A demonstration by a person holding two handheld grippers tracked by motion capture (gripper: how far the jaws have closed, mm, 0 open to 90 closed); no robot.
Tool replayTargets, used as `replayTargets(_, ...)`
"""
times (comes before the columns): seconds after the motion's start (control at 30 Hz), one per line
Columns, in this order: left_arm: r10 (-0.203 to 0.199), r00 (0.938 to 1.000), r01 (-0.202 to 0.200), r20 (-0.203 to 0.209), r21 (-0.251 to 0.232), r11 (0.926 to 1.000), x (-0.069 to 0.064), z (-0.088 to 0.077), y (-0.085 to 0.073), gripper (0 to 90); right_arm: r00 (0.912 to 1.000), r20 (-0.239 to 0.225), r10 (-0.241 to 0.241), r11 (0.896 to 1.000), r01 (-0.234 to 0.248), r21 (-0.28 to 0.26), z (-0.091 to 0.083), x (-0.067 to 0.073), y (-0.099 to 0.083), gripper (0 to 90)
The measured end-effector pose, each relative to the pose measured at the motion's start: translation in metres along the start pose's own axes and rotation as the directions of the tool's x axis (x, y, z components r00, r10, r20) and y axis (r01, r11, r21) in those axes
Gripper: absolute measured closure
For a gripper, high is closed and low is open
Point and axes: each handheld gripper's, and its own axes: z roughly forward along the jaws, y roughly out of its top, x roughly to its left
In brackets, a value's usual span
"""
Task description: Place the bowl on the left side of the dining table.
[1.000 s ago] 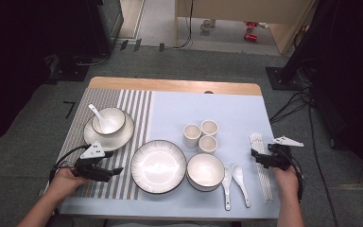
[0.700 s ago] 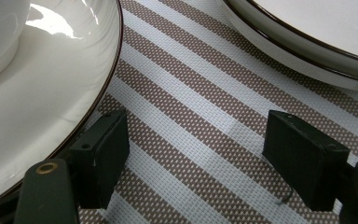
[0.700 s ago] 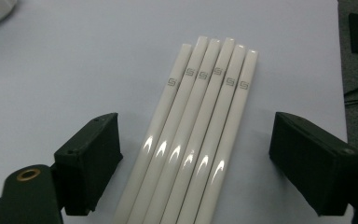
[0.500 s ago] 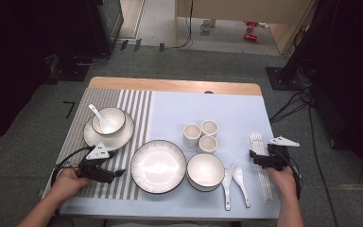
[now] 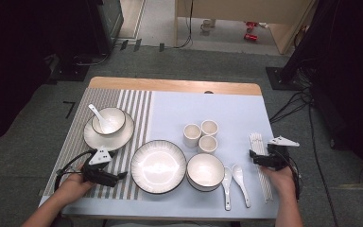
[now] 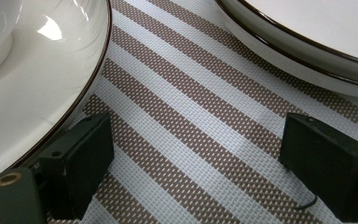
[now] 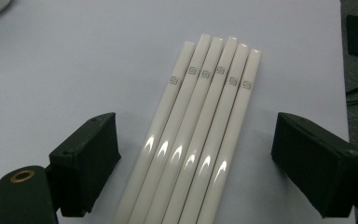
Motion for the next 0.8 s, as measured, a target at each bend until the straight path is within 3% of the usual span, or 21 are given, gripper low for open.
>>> replayTargets(0.53,0.002,1.0000,-0.002,-0.002,0.000,1.0000,0.000,0.000,0.000,9.4,0.9991,0.034,0.023,1.000,-0.023,-0.016,-0.006,-0.001,0.003,22.9)
replayTargets(0.7,0.002,1.0000,-0.002,-0.002,0.001,1.0000,0.000,0.000,0.000,9.4,0.9956,0.052,0.077,0.996,-0.075,-0.040,-0.015,0.000,0.006,24.2)
replayTargets(0.8,0.002,1.0000,-0.002,-0.002,0.001,1.0000,0.000,0.000,0.000,9.4,0.9956,0.054,0.077,0.995,-0.073,-0.067,-0.020,0.001,0.007,28.0)
